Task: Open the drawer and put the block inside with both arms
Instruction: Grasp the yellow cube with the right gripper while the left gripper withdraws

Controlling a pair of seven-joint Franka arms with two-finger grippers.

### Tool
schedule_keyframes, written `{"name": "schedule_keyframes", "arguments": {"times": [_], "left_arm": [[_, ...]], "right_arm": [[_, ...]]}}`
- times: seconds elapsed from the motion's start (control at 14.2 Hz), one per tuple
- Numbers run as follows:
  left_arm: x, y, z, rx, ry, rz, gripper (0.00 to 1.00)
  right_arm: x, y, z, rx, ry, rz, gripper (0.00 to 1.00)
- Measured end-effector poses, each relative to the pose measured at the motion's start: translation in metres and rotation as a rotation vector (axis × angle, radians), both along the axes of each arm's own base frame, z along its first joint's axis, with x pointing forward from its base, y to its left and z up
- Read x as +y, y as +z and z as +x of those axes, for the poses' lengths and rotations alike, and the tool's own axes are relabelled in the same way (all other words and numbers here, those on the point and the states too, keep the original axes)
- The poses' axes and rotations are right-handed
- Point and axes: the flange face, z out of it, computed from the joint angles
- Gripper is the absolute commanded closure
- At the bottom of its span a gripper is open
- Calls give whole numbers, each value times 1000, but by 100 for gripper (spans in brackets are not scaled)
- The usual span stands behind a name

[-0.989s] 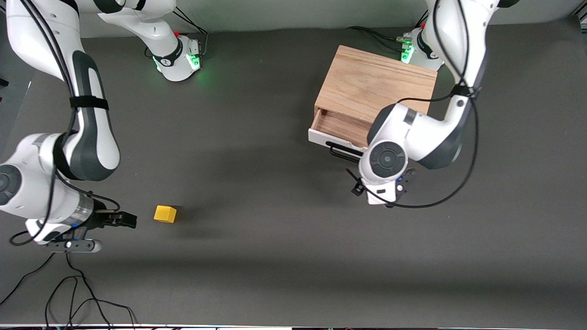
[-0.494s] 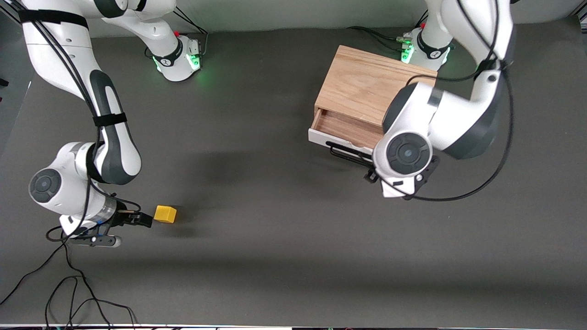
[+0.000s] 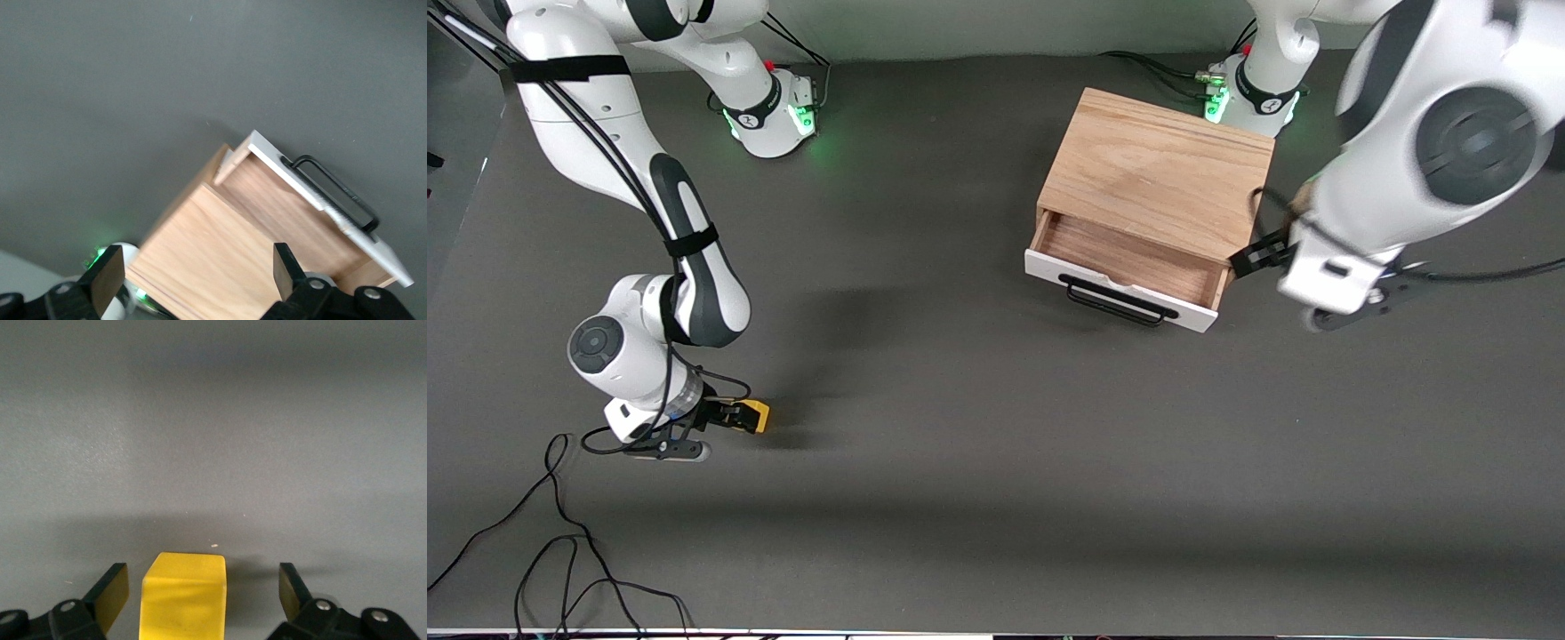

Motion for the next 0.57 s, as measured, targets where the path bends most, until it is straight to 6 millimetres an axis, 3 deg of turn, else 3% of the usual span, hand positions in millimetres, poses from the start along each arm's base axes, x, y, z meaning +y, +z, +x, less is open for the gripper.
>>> {"name": "schedule_keyframes", "arguments": {"times": [0.21,0.28,0.42,0.57], "left_arm": [[50,16,0,-71,-163,-66,1],[58,19,-1,-103,-201,-78,1],[55,21,-6,-166,-242,-91,1],[48,21,-8,-199,-259,-97,1]], "right_arm": [[-1,-5,-2,1,-34,27,0],[1,-6,-3,2,-36,30,0],[5,-9,-4,7,-32,31,3],[7,-14,-5,15,-29,30,21]]}}
